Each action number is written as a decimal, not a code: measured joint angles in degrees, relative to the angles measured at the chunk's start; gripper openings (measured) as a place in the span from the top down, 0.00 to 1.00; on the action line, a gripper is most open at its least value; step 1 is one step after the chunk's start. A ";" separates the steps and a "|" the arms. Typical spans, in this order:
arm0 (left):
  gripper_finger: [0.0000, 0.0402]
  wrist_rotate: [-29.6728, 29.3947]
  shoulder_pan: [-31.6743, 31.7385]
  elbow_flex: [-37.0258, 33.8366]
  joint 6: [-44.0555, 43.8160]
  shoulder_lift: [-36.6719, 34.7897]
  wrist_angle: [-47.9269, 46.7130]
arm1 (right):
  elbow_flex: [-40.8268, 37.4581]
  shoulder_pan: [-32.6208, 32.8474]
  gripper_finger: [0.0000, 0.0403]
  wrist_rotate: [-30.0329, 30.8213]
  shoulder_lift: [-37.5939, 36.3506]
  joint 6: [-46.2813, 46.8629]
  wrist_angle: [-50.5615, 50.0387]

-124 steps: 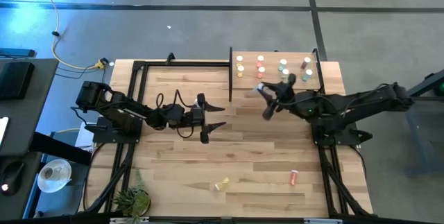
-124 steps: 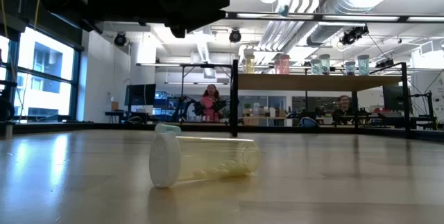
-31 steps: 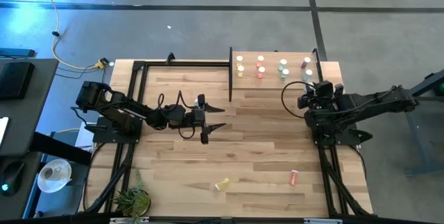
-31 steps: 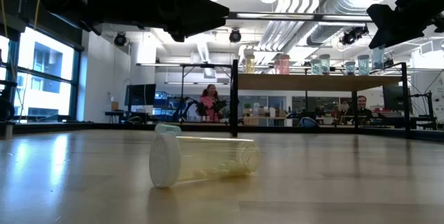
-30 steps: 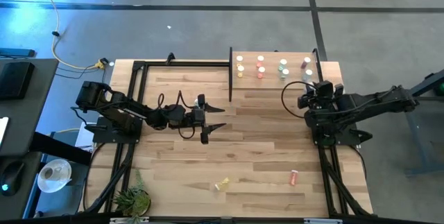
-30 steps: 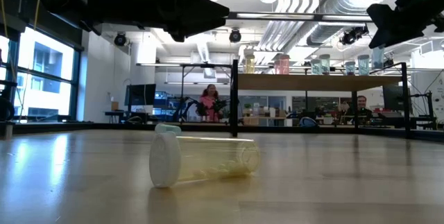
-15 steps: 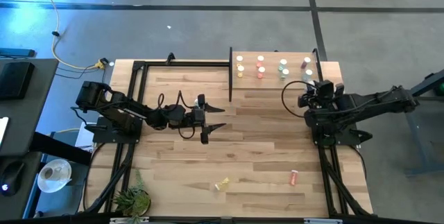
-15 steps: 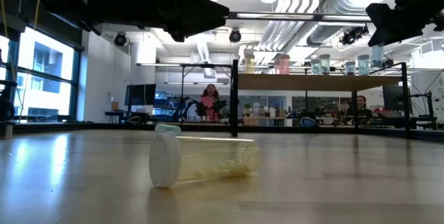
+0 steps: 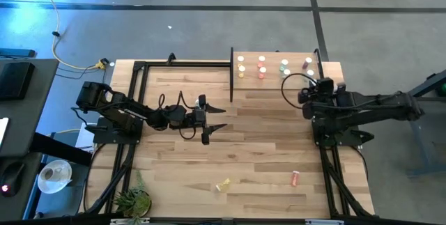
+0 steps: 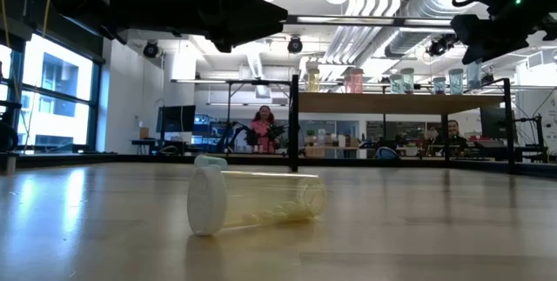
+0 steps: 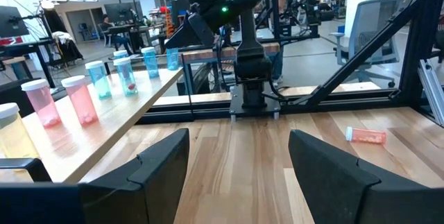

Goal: Pick and place medicine bottles onto shelf by color
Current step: Put the blue pill bottle on the shelf aligned with the other blue pill bottle, then put the pink pill bottle on the shelf aligned with the other pink pill bottle

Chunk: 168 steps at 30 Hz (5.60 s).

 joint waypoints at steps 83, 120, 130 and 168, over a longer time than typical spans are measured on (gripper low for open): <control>0.41 -2.29 0.01 0.00 0.05 -0.76 -3.57 | 2.54 -8.06 0.59 -3.39 3.99 -15.55 10.12; 0.41 -14.89 -3.18 0.00 -15.32 -19.76 -52.65 | 11.32 9.58 0.59 -32.48 12.54 -15.29 19.94; 0.41 -14.19 -3.42 0.00 -16.71 -19.71 -53.60 | 11.32 19.28 0.59 -32.00 26.05 -7.68 20.03; 0.41 -14.38 -7.58 0.00 -22.32 -19.69 -54.01 | 11.30 47.68 0.59 -62.52 34.04 49.01 20.12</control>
